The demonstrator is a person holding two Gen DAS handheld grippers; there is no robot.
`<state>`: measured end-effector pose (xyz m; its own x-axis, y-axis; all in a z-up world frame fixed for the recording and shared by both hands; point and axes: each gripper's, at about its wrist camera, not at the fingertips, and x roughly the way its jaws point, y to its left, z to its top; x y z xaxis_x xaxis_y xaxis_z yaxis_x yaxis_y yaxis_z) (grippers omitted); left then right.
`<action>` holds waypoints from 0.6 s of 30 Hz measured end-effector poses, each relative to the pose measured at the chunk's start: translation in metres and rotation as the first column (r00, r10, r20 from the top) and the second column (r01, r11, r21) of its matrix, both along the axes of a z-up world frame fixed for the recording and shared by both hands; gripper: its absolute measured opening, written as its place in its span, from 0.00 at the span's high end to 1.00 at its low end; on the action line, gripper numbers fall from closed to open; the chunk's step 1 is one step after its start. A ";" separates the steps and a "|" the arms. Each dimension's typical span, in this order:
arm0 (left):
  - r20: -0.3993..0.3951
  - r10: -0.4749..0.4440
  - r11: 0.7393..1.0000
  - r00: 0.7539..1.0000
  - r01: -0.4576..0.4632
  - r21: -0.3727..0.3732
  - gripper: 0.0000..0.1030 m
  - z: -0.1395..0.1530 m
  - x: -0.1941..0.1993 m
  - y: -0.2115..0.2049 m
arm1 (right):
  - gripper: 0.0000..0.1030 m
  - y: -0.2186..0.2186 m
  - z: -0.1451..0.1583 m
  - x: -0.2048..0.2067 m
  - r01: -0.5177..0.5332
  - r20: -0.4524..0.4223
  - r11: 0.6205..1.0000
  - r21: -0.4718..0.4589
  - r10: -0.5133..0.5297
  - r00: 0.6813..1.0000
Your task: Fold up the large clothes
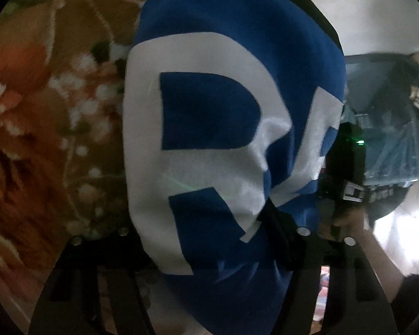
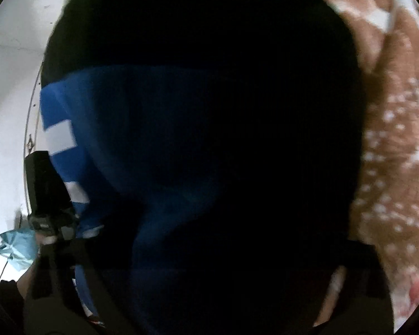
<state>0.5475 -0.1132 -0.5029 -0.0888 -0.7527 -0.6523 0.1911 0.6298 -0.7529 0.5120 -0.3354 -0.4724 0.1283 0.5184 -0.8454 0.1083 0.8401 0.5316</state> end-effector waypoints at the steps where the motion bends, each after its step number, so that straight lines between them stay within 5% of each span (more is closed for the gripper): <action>1: 0.018 -0.001 0.999 1.000 0.000 0.036 0.46 0.011 -0.005 -0.005 | 0.42 -0.001 0.006 -0.003 0.011 0.006 1.000 -0.016 -0.011 1.000; 4: 0.099 -0.039 0.997 0.994 0.032 0.069 0.54 0.047 -0.015 -0.019 | 0.55 -0.005 0.036 -0.018 0.030 0.051 0.998 -0.061 -0.027 0.998; 12: 0.215 -0.075 0.995 0.974 0.059 0.080 0.57 0.125 -0.075 -0.017 | 0.71 -0.047 0.090 -0.090 0.132 0.153 0.986 0.100 -0.146 0.977; 18: 0.232 -0.140 0.981 0.963 0.102 0.166 0.58 0.164 -0.137 -0.013 | 0.72 -0.054 0.095 -0.163 0.125 0.101 0.971 0.202 -0.148 0.984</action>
<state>0.4106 -0.1258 -0.3394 0.0010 -0.6368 -0.7710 0.4370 0.6938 -0.5724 0.3491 -0.3897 -0.3778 0.2992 0.6417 -0.7062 0.1436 0.7014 0.6982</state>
